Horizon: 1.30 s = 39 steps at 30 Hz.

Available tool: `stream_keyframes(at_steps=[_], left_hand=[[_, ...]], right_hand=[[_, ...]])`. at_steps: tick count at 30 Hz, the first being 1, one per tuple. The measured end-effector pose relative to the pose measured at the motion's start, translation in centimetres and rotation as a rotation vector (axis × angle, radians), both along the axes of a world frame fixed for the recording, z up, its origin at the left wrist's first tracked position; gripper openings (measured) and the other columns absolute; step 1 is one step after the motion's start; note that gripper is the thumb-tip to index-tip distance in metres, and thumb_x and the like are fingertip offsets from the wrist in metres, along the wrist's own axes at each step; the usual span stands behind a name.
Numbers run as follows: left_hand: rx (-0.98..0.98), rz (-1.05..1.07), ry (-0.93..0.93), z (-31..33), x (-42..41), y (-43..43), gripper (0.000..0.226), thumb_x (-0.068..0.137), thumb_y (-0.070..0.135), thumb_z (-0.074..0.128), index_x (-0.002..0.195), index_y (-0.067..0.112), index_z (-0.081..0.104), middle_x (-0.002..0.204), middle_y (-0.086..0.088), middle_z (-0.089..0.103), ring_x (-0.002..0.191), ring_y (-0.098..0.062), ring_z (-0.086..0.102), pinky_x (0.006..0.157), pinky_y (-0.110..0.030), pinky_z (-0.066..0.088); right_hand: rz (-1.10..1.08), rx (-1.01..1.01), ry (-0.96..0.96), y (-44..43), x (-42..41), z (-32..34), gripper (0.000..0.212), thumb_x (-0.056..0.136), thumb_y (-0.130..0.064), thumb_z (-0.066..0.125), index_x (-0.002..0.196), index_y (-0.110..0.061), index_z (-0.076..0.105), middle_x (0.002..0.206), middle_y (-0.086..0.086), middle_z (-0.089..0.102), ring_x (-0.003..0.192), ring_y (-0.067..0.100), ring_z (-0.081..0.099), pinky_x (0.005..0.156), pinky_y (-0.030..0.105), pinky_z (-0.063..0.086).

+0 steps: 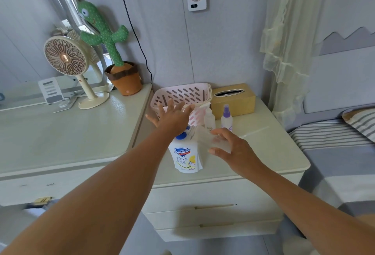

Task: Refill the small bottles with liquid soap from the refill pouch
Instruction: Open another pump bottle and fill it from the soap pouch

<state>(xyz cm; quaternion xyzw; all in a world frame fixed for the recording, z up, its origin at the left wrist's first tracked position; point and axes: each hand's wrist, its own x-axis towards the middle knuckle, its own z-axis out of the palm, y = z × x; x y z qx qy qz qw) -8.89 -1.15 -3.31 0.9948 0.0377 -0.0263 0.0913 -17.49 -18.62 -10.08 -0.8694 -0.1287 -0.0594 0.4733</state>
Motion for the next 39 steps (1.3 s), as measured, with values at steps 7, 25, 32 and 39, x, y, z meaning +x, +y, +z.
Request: stream_keyframes(at_steps=[7, 25, 32, 39], left_hand=[[0.033, 0.004, -0.029, 1.5, 0.5, -0.2, 0.057, 0.096, 0.061, 0.012, 0.150, 0.041, 0.007, 0.160, 0.003, -0.012, 0.145, -0.029, -0.020, 0.106, -0.070, -0.013], [0.030, 0.001, -0.090, 1.0, 0.5, -0.1, 0.056, 0.096, 0.061, 0.012, 0.150, 0.042, 0.012, 0.160, 0.004, -0.010, 0.145, -0.028, -0.020, 0.105, -0.069, -0.014], [-0.019, 0.021, -0.017, -0.2, -0.1, 0.0, 0.051, 0.099, 0.055, 0.015, 0.149, 0.044, 0.011, 0.161, 0.003, -0.007, 0.144, -0.032, -0.019, 0.105, -0.071, -0.012], [0.010, 0.003, -0.030, 1.5, 0.2, -0.2, 0.058, 0.095, 0.063, 0.013, 0.150, 0.042, 0.010, 0.160, 0.004, -0.011, 0.145, -0.029, -0.019, 0.106, -0.069, -0.014]], right_hand=[[-0.009, 0.010, -0.025, -0.2, 0.2, 1.1, 0.040, 0.086, -0.030, 0.068, 0.121, -0.032, 0.049, 0.108, -0.020, 0.056, 0.095, -0.022, 0.044, 0.076, -0.007, 0.029], [-0.019, 0.010, -0.017, -0.3, 0.1, 0.8, 0.041, 0.086, -0.032, 0.067, 0.123, -0.032, 0.049, 0.113, -0.014, 0.057, 0.106, -0.004, 0.047, 0.078, -0.001, 0.028], [-0.013, -0.004, -0.009, 0.1, -0.2, 0.1, 0.043, 0.087, -0.030, 0.066, 0.126, -0.028, 0.049, 0.112, -0.021, 0.051, 0.102, -0.010, 0.044, 0.074, -0.007, 0.027], [-0.019, -0.012, -0.049, -0.2, 0.0, 1.1, 0.043, 0.087, -0.031, 0.066, 0.126, -0.027, 0.049, 0.110, -0.017, 0.054, 0.103, -0.004, 0.047, 0.077, -0.002, 0.030]])
